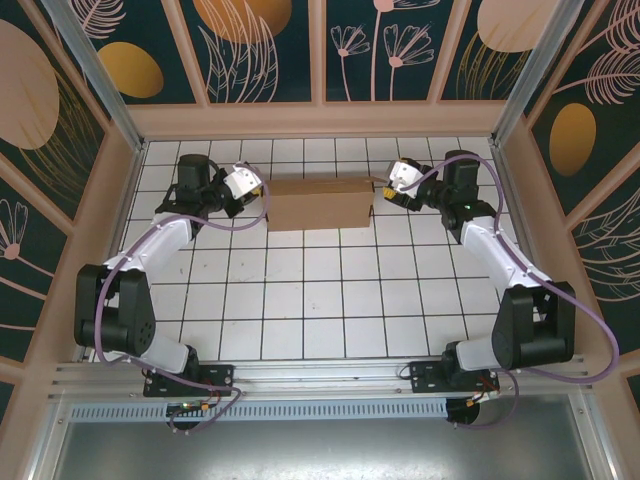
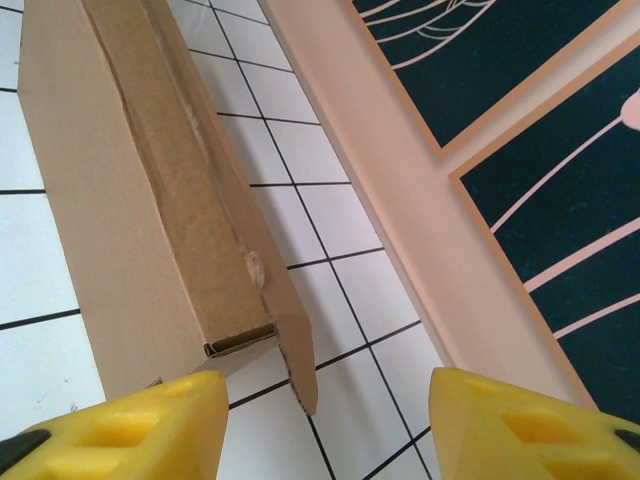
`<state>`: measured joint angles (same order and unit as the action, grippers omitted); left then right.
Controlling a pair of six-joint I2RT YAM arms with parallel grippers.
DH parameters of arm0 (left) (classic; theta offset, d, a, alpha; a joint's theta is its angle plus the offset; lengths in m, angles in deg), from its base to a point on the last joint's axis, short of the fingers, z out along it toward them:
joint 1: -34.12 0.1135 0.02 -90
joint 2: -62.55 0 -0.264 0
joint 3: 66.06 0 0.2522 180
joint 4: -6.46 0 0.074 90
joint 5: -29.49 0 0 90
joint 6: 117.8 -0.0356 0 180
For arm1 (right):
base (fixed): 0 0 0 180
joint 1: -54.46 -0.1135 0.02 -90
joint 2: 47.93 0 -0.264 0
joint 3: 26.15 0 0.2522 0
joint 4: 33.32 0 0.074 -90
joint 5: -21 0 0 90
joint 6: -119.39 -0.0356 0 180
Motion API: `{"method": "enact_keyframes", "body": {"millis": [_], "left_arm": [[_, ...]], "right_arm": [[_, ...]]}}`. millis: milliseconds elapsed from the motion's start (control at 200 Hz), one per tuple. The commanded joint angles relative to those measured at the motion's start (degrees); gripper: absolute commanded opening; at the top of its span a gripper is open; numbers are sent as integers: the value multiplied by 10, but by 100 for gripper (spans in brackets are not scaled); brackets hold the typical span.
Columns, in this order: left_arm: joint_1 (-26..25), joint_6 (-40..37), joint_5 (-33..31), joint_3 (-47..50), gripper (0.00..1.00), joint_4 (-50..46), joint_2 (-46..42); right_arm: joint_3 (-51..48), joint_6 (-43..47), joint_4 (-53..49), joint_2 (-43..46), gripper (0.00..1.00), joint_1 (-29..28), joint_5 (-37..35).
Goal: Fold the paper box
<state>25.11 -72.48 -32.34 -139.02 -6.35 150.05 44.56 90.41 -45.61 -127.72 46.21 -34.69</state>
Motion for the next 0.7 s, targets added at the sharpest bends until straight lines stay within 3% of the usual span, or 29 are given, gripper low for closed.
{"method": "enact_keyframes", "body": {"millis": [0, 220, 696], "left_arm": [[-2, 2, 20, -20, 18, 0, 8], [-5, -3, 27, -12, 3, 2, 6], [-6, -12, 19, 2, 0, 11, -6]], "right_arm": [[25, 3, -8, -11, 55, -5, -9], [30, -1, -4, -14, 55, -5, -14], [58, 36, -50, -61, 57, -18, -2]]}}
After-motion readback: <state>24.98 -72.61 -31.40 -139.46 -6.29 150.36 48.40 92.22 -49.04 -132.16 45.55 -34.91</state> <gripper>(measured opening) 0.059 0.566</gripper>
